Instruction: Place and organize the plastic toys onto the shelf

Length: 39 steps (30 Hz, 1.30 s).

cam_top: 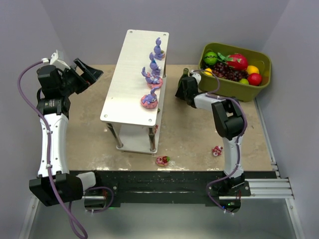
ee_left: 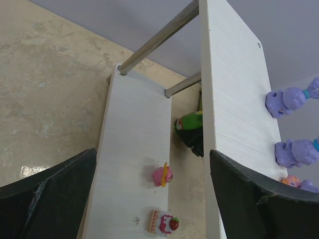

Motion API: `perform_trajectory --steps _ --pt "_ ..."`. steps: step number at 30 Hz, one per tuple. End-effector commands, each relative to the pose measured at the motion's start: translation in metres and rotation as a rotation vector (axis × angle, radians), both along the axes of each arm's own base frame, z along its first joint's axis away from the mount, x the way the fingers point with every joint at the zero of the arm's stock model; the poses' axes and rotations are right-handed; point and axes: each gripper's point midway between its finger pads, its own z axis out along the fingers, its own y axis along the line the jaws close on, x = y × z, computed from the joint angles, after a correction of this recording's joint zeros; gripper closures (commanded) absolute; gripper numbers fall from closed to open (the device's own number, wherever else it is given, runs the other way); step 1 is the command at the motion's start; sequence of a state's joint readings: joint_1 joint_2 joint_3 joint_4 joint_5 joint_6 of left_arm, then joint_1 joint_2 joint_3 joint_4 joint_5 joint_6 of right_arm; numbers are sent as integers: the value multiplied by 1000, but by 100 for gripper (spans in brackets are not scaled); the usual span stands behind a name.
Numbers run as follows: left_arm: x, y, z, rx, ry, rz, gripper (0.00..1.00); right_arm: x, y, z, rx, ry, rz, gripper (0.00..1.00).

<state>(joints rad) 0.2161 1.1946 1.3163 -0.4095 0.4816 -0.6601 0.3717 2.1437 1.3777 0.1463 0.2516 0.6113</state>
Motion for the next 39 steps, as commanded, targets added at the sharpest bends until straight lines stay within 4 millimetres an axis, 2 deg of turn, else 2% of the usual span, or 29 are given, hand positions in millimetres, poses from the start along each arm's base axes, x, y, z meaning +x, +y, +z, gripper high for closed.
perform_trajectory --steps 1,5,7,8,10,12,13,14,15,16,17,18,19,20,22,24,27,32,35,39 --pt "0 3 21 29 -67 1 0 -15 -12 -45 -51 194 -39 47" --pt "0 3 22 29 -69 0 0 -16 -11 -41 -46 188 -30 46" --pt "0 4 21 28 -67 0 0 -18 -8 -32 -38 177 -6 44" --pt "1 3 21 27 -66 -5 0 -24 -7 -32 -41 182 24 43" --pt "1 3 20 25 -64 -6 1 -32 5 -15 -8 166 102 40" --pt "1 3 19 22 -61 -6 0 -53 13 -16 -26 183 175 37" --pt "1 2 19 21 -62 -8 1 -59 17 4 -16 150 198 36" --pt "2 3 19 20 -61 -7 1 -77 18 -3 -10 179 228 35" --pt "2 3 19 19 -60 -6 0 -85 19 3 3 176 245 34" --pt "2 3 20 21 -62 -7 0 -91 20 24 21 141 258 34" --pt "2 3 20 18 -63 -6 0 -110 20 20 27 172 289 34" --pt "2 3 19 18 -60 -5 1 -118 18 26 21 167 299 33" --pt "3 3 18 15 -57 -6 0 -128 22 50 39 127 343 32" --pt "3 2 17 14 -55 -7 1 -150 24 45 28 161 401 32" --pt "4 3 15 3 -49 -4 0 -171 27 56 32 161 460 29" --pt "5 2 15 -9 -47 -5 0 -202 29 70 54 169 535 28" --pt "7 0 11 -28 -40 -11 0 -242 37 76 77 190 643 26" --pt "10 -3 0 -65 -10 -25 0 -299 55 70 105 258 791 23" --pt "12 -2 -8 -86 16 -17 0 -321 70 74 175 261 830 20" --pt "19 0 -17 -119 61 9 0 -340 87 80 306 280 835 18"
